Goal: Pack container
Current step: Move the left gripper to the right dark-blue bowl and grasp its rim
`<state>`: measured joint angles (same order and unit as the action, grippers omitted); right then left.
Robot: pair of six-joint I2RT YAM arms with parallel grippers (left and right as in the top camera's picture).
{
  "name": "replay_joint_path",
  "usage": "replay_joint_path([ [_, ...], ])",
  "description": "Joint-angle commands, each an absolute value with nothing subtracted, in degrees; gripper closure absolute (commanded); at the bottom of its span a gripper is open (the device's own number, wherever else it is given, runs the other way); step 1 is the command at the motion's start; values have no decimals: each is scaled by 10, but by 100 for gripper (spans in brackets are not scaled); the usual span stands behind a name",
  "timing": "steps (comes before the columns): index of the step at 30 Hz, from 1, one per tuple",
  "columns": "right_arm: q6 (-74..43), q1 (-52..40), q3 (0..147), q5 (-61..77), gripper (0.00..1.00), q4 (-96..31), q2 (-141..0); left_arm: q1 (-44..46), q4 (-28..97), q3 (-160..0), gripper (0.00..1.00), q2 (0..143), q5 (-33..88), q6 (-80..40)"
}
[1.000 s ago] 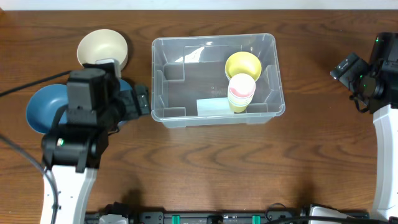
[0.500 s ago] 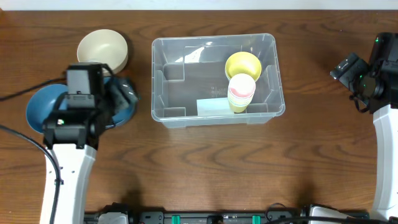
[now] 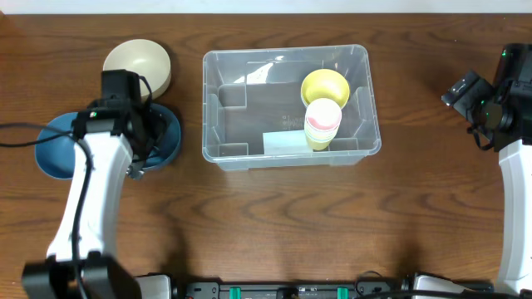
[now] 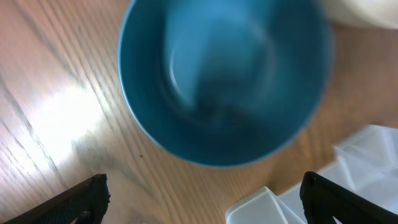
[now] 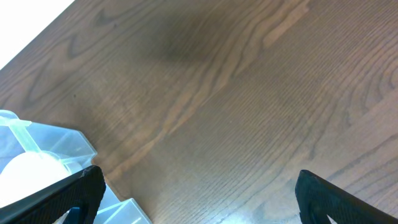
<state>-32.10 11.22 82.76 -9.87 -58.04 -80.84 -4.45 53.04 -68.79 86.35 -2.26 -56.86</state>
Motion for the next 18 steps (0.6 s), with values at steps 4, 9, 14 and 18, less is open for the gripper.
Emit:
replay_joint_path([
  [4, -326, 116, 830, -101, 1, -581, -810, -47, 537, -682, 9, 933, 19, -634],
  [9, -326, 116, 830, -101, 1, -581, -810, -47, 533, -682, 11, 968, 26, -642],
  [14, -326, 116, 830, -101, 1, -581, -810, -47, 517, -675, 11, 997, 48, -642],
  [18, -326, 116, 830, -101, 1, -581, -810, -48, 474, -658, 15, 1007, 79, -642],
])
